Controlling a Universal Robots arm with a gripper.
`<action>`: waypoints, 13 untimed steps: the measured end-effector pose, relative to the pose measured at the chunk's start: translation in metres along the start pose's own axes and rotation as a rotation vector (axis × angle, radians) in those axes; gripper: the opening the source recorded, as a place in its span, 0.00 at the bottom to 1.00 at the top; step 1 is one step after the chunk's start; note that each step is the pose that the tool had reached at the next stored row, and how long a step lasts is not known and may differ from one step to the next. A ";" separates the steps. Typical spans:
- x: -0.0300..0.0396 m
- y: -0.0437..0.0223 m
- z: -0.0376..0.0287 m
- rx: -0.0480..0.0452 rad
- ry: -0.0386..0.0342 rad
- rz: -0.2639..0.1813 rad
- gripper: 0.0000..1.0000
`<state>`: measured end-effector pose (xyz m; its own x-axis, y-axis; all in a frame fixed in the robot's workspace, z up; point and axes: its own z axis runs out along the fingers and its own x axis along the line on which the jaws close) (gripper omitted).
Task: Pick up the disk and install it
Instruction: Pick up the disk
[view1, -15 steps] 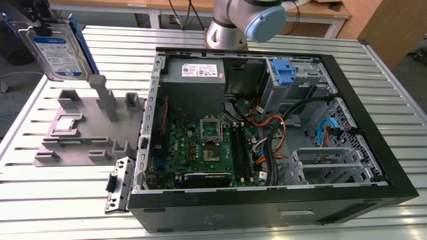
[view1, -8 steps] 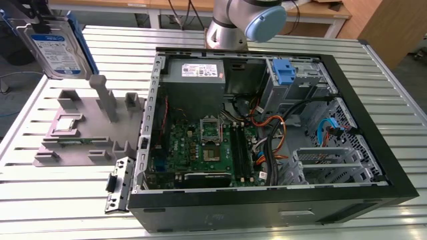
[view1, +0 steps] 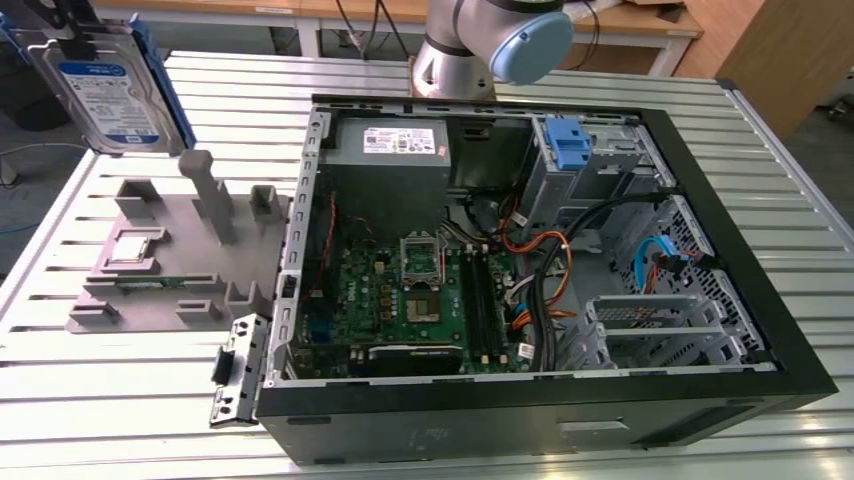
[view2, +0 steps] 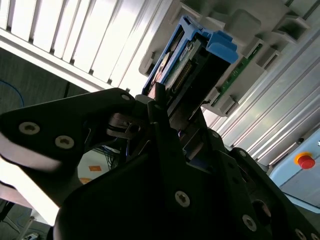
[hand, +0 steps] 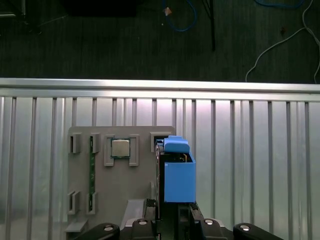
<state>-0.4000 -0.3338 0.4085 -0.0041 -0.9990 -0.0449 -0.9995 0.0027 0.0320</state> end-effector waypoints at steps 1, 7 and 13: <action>0.0000 0.0000 0.0000 0.0001 0.0000 0.000 0.35; 0.0000 0.0001 -0.0010 -0.0003 0.0002 0.000 0.35; -0.0002 0.0002 -0.0052 -0.0001 0.0000 0.000 0.35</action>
<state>-0.4000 -0.3338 0.4137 -0.0041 -0.9990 -0.0449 -0.9995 0.0027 0.0321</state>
